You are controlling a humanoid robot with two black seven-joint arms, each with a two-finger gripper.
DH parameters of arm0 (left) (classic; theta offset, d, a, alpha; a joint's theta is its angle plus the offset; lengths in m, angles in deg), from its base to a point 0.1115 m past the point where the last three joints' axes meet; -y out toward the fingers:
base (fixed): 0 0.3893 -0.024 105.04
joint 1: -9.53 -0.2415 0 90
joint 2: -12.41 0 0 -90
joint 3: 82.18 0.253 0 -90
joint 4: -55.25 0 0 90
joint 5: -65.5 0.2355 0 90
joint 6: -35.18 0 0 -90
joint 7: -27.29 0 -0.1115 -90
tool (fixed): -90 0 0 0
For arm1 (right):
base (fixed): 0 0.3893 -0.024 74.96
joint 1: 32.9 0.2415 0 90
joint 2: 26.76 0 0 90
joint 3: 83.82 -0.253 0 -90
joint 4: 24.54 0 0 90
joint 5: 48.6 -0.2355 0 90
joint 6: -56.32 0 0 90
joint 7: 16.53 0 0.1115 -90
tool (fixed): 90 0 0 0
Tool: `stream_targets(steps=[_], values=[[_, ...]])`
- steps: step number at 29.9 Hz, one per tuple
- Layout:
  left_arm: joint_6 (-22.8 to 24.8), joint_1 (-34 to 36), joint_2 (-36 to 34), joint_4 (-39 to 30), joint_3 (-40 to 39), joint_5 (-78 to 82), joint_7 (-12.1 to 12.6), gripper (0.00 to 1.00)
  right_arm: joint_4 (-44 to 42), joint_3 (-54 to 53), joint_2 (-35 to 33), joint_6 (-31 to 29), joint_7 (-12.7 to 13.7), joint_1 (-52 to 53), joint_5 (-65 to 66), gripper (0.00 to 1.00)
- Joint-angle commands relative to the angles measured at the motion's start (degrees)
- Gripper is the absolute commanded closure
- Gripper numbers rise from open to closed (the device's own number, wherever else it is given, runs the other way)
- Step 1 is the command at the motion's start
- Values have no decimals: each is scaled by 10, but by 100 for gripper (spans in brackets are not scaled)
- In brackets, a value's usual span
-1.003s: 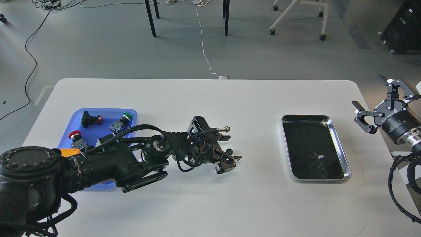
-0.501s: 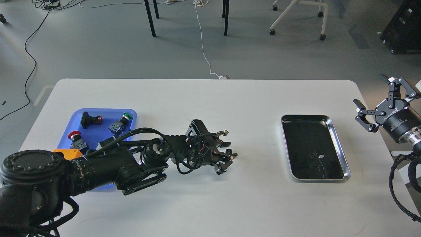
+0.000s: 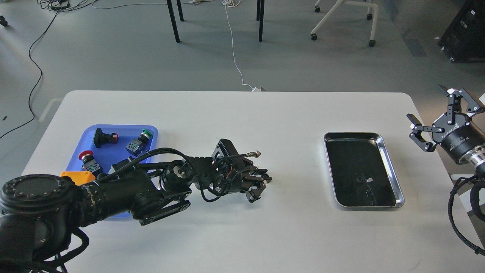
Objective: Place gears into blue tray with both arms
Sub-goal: 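Carry the gear to the blue tray and release it beside the orange block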
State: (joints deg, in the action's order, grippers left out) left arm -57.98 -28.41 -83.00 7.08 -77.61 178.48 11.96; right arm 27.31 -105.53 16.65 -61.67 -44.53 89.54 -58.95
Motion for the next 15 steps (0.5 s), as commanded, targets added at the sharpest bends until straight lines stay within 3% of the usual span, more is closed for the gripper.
stream_targets(steps=[1, 6, 12, 15], values=[[-38, 3, -56, -42, -19, -43, -5, 87, 0, 0, -8, 0, 0, 1, 1, 1], [-36, 16, -193, -127, -62, -158, -11, 86, 0, 0, -15, 0, 0, 3, 1, 1], [-37, 9, -369, -137, -54, -179, -68, 85, 0, 0, -17, 0, 0, 3, 1, 1], [-40, -38, -429, -126, -44, -173, -83, 85, 0, -1, -15, 0, 0, 3, 1, 1]])
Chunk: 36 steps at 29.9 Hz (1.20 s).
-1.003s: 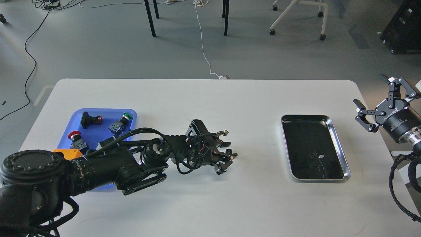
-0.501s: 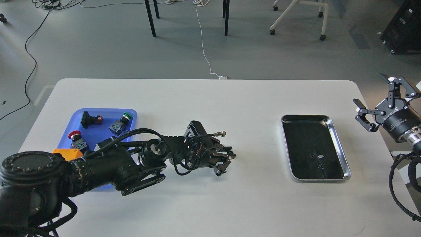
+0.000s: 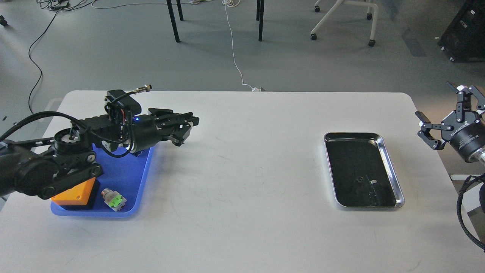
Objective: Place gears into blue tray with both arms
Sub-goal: 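Carry the gear to the blue tray and release it beside the orange block, then lift the left arm away and move the right gripper over the metal tray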
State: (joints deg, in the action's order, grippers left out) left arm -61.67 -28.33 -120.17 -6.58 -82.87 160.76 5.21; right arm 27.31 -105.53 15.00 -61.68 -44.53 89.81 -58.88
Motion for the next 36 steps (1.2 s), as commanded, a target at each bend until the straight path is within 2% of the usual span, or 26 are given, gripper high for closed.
stream_targets(steps=[1, 5, 8, 13, 15, 17, 19, 20, 23, 29, 34, 36], values=[[-4, -53, -67, 21, 9, 5, -21, 85, 0, -1, 2, 0, 0, 1, 0, 1], [-6, -85, -67, 93, 6, -2, -58, 85, 0, -1, 5, 0, 0, 3, 1, 1], [-7, -103, -51, 132, 2, -6, -59, 85, 1, -3, 5, 0, 0, 3, 1, 1], [-16, -106, -38, 135, 5, -7, -59, 83, 1, -3, 3, 0, 0, 6, 2, 1], [-17, -106, -29, 136, 5, -7, -59, 79, 1, -3, 0, 0, 0, 7, 2, 1], [-17, -106, -21, 137, 6, -6, -59, 67, 1, -3, -1, 0, 0, 7, 2, 1], [-20, -106, -20, 137, 8, -5, -59, 42, 1, -3, -4, 0, 0, 6, 2, 1], [-23, -106, -19, 137, 8, -5, -59, 36, 1, -4, -9, 0, 0, 6, 2, 1], [-30, -105, -21, 137, 6, -6, -59, 26, 1, -4, -16, 0, 0, 5, 2, 1], [-29, -86, -32, 137, -11, -38, -59, 18, 2, -3, -23, 0, 0, 5, 3, 1], [-19, -11, -34, 137, -31, -219, -59, 3, 23, -2, -62, 0, 0, 21, 60, 1], [-15, 14, -33, 138, -32, -318, -59, 2, 40, -1, -89, 0, 0, 51, 135, 1]])
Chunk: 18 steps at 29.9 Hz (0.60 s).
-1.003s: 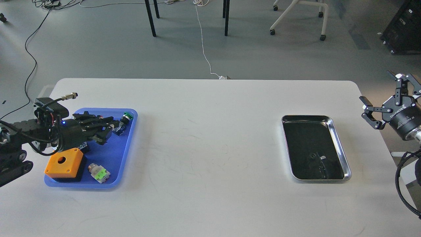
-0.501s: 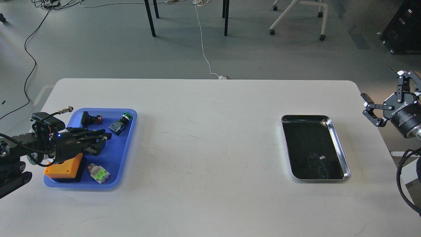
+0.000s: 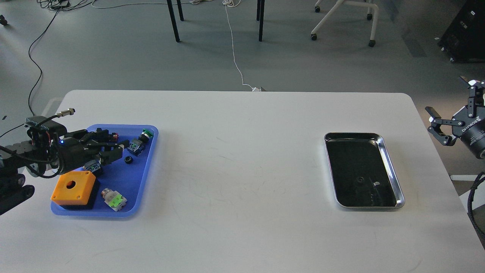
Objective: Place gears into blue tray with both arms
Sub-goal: 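Lift the left arm away and move the right gripper over the metal tray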
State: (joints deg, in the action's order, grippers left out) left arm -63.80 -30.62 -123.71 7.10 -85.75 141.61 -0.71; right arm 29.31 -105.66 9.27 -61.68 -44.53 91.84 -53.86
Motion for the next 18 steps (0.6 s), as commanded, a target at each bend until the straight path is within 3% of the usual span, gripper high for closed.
stream_targets(steps=[1, 5, 7, 12, 15, 18], values=[[9, 48, 5, 1, -3, -168, 0, 2, 27, 1, -40, 0, 0, 42, 118, 1], [29, 92, 52, 3, -38, -365, 0, 2, 78, 5, -61, 0, 0, 88, 273, 1], [66, 100, 69, 5, -66, -451, 0, 2, 99, 5, -64, 0, 0, 131, 370, 1], [169, 100, 127, 88, -136, -569, 4, 2, 143, 49, -18, 0, 43, 221, 625, 1], [206, 101, 198, 183, -188, -607, 44, 2, 163, 125, 25, 0, 44, 292, 786, 1], [255, 101, 228, 228, -228, -634, 81, 2, 160, 227, 77, 0, 43, 369, 823, 1]])
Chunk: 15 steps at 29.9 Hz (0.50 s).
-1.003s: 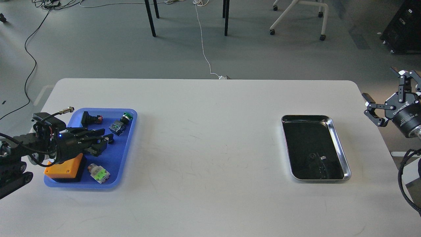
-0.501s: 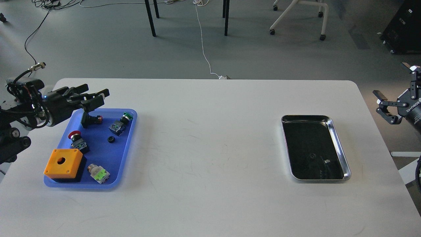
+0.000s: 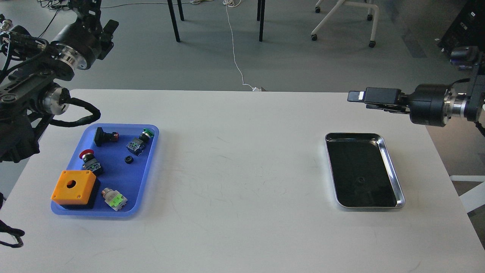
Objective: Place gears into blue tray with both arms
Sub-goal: 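Lift the left arm away and move the right gripper over the metal tray, then lower the right gripper into the metal tray and grasp another black gear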
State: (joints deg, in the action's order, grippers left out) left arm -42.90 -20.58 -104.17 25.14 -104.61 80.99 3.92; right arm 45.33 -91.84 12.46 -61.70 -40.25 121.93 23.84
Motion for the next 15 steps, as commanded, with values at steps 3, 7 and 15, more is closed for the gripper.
stream_targets(steps=[3, 7, 15], values=[[85, -2, 36, 51, -71, -74, 56, 2, -1, 178, 85, 0, 0, 130, 47, 1], [111, -3, 38, 51, -82, -132, 58, 2, 0, 262, 117, 0, -1, 168, 64, 1], [142, -6, 45, 51, -82, -189, 68, 2, -10, 354, 127, 0, -11, 179, 196, 5]])
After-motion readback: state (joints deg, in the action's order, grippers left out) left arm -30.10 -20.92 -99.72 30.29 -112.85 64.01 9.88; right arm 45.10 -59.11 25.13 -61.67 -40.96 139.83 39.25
